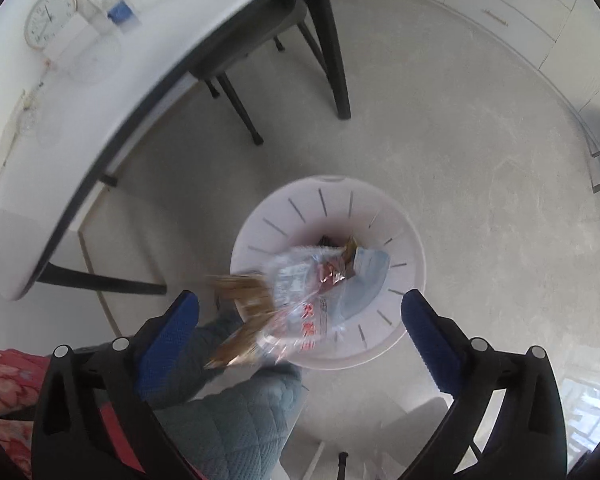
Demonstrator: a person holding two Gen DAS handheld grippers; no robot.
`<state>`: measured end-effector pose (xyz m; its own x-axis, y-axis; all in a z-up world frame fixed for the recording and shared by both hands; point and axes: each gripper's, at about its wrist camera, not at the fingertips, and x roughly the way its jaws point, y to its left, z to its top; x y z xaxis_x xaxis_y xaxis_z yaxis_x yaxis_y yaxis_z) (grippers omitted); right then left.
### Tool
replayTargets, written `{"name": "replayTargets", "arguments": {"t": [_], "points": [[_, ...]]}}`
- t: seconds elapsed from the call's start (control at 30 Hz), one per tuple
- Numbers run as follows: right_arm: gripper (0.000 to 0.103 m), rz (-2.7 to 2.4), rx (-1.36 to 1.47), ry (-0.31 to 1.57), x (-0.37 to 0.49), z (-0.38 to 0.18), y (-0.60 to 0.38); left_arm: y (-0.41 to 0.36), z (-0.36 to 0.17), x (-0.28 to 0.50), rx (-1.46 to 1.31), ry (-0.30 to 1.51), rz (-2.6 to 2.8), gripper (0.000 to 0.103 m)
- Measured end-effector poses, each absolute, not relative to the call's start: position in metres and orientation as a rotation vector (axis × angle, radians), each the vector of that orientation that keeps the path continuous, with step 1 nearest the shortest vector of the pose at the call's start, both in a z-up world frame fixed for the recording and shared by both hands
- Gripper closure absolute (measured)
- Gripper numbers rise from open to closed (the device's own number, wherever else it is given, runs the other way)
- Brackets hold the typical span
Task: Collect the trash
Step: 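Carry the mask and snack bag to the bin and release them with both grippers, then move both open grippers back over the table toward the remaining items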
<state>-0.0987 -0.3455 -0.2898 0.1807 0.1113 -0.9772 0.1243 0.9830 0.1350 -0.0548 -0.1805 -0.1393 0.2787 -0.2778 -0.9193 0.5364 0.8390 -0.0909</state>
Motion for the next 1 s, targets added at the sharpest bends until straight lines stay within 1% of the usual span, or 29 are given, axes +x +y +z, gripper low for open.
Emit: {"name": "replayTargets", "arguments": {"t": [0.13,0.43,0.73,1.0], "points": [[0.003,-0.024,0.189,1.39,-0.095,-0.282,-0.339,-0.151,-0.136,-0.045,0.203,1.168,-0.5,0.024],[0.003,-0.069,0.191,1.286,-0.08,-0.223,-0.324,-0.111,-0.124,-0.026,0.122,1.139,-0.443,0.024],[0.002,-0.026,0.165,1.175,-0.032,-0.162,-0.286,-0.053,-0.116,0.008,0.069,1.093,-0.361,0.024],[0.002,0.009,0.111,1.122,0.029,-0.146,-0.231,0.021,-0.123,0.051,-0.026,1.091,-0.181,0.024]]}}
